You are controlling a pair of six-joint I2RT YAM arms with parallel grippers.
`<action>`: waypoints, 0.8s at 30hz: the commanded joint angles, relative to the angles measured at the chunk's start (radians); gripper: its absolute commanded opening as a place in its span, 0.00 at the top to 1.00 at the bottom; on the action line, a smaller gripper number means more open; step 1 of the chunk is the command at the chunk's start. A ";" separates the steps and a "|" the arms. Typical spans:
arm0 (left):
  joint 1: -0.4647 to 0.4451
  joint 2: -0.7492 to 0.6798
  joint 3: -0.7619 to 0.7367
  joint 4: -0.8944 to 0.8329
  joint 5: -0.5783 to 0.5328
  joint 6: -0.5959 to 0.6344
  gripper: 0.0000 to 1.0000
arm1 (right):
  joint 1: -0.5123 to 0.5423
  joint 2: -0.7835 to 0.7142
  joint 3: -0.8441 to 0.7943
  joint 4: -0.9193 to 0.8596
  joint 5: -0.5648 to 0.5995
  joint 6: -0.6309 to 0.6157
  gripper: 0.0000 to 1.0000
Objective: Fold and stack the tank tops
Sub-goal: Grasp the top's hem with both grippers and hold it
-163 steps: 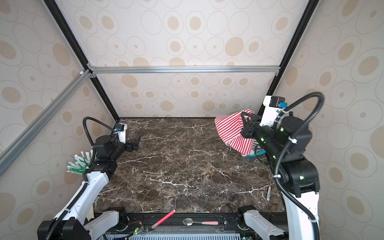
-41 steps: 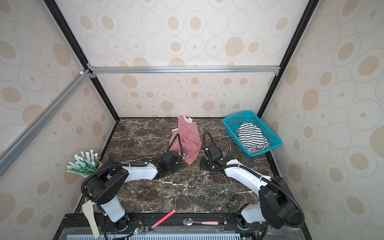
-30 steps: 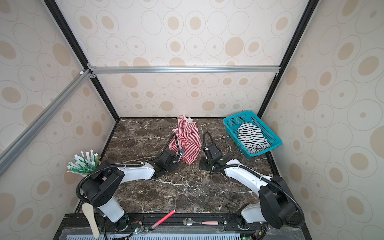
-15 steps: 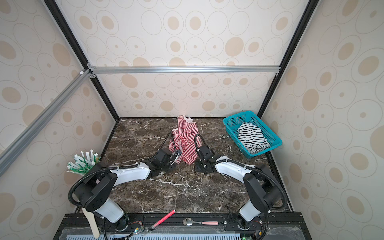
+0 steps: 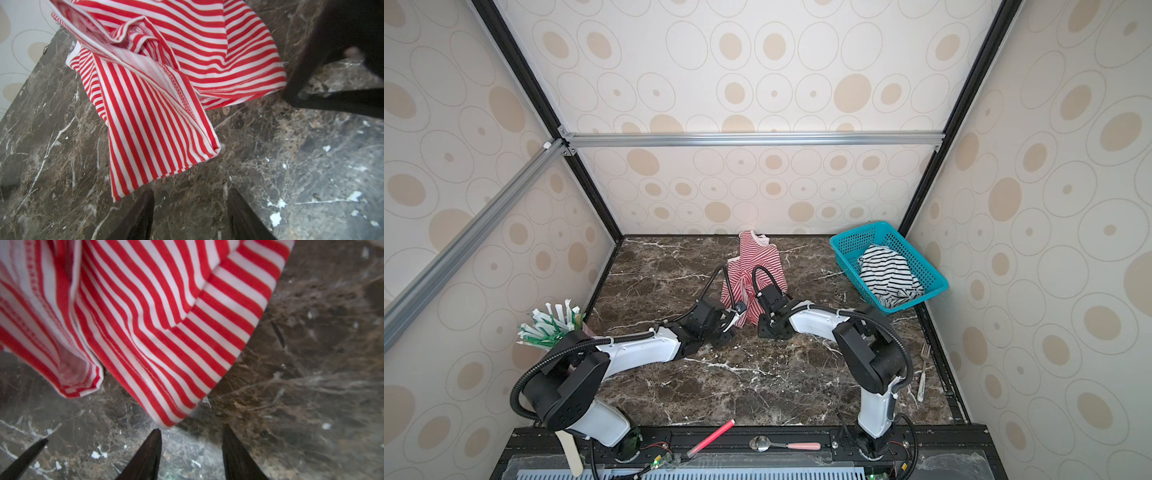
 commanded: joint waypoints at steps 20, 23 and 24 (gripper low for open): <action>0.004 -0.001 0.011 -0.022 0.046 0.008 0.42 | 0.041 0.030 0.146 -0.205 0.170 -0.059 1.00; 0.002 0.007 0.022 -0.027 0.077 0.004 0.42 | 0.045 -0.025 0.142 -0.235 0.185 -0.075 1.00; 0.001 0.012 0.029 -0.027 0.080 0.002 0.42 | 0.046 -0.044 0.142 -0.247 0.190 -0.080 1.00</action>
